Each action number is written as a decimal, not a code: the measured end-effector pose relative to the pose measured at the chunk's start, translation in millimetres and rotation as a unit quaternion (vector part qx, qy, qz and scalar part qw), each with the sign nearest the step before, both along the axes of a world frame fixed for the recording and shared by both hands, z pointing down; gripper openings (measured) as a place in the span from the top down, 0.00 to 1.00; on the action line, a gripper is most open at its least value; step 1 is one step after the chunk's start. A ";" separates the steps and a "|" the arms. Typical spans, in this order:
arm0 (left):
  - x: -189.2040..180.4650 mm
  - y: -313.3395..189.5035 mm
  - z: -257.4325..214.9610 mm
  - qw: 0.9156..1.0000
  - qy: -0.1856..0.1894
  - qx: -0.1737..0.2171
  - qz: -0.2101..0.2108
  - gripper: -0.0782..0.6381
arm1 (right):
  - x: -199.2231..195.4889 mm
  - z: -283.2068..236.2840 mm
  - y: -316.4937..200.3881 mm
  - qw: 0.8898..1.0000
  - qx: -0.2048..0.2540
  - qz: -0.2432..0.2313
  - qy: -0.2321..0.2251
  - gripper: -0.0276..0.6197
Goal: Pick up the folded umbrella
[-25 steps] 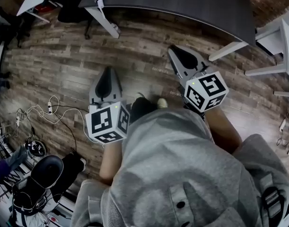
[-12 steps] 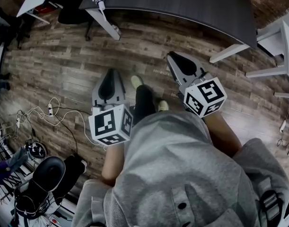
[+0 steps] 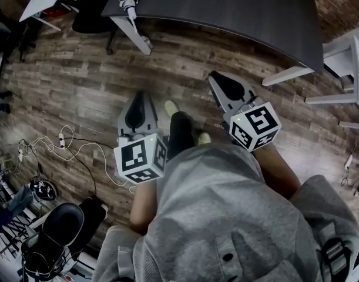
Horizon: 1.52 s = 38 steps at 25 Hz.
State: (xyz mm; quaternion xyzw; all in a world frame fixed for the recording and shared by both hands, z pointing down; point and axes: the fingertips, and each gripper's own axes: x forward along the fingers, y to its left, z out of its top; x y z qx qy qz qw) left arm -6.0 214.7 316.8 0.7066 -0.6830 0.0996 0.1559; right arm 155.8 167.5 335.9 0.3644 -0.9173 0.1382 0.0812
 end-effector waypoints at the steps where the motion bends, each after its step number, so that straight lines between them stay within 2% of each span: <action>1: -2.6 -6.9 -0.2 1.000 -0.003 0.000 0.002 0.85 | -3.5 0.2 -6.4 1.000 -0.001 -0.001 0.001 0.89; 7: -16.2 -51.7 -0.6 1.000 -0.011 -0.001 0.009 0.85 | -21.7 4.4 -48.7 1.000 -0.010 -0.005 0.005 0.89; 19: -50.7 -131.5 8.2 1.000 0.005 -0.021 0.019 0.85 | -56.8 7.4 -128.8 1.000 -0.023 -0.001 0.015 0.89; 25: -60.8 -150.7 4.6 0.999 0.006 -0.027 0.024 0.85 | -68.9 5.3 -150.2 0.999 -0.027 -0.001 0.018 0.89; 38: -110.7 -190.7 11.4 0.999 0.021 -0.033 0.030 0.85 | -115.4 3.5 -189.8 0.999 -0.024 0.005 0.033 0.89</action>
